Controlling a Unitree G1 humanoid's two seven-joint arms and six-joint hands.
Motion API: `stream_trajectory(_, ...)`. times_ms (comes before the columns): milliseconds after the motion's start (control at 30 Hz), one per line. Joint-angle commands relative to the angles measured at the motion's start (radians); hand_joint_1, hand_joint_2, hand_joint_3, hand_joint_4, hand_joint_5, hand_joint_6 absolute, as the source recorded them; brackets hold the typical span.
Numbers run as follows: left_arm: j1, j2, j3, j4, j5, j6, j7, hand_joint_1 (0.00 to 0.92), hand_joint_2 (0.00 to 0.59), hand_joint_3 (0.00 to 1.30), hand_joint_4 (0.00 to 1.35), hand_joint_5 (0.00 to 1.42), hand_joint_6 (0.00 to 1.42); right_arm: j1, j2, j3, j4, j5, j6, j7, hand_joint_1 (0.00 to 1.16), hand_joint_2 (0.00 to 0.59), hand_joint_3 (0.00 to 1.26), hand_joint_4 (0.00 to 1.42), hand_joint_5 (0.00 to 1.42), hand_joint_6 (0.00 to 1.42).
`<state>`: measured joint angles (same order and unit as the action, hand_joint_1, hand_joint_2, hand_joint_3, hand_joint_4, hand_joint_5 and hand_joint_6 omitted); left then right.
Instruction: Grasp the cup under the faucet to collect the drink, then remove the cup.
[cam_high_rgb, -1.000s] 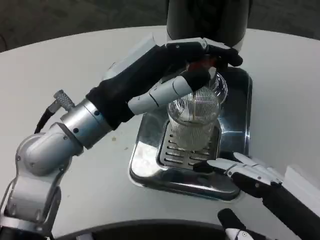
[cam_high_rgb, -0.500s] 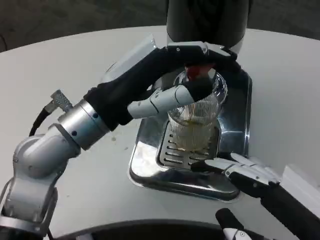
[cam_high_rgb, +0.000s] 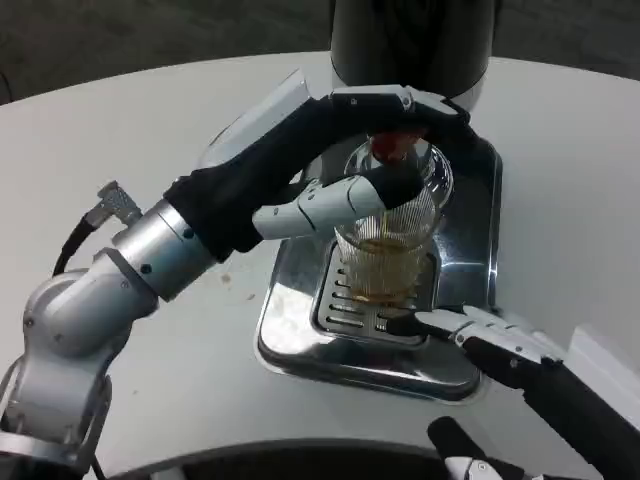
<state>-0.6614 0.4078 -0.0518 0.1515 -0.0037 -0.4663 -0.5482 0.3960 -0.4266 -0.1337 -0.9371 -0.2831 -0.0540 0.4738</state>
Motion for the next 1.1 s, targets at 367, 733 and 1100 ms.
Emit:
stream_trajectory(367,0.030,0.020,-0.007,0.021,0.016,-0.007,-0.004,0.000,0.130,0.49,0.28,0.32,0.21,0.006,0.079,0.043,0.061,-0.074,0.004,-0.105,0.89,0.268,0.19,0.18,0.18,0.18)
stream_trajectory(733,0.029,0.018,-0.010,0.028,0.019,-0.010,0.000,0.000,0.134,0.48,0.28,0.32,0.21,-0.056,0.226,0.104,0.201,0.000,0.070,-0.223,0.91,0.192,0.18,0.14,0.09,0.21)
stream_trajectory(1100,0.030,0.016,-0.013,0.025,0.024,-0.012,0.008,0.000,0.134,0.48,0.28,0.32,0.21,-0.182,0.298,0.147,0.351,0.021,0.048,-0.330,0.94,0.174,0.14,0.11,0.07,0.20)
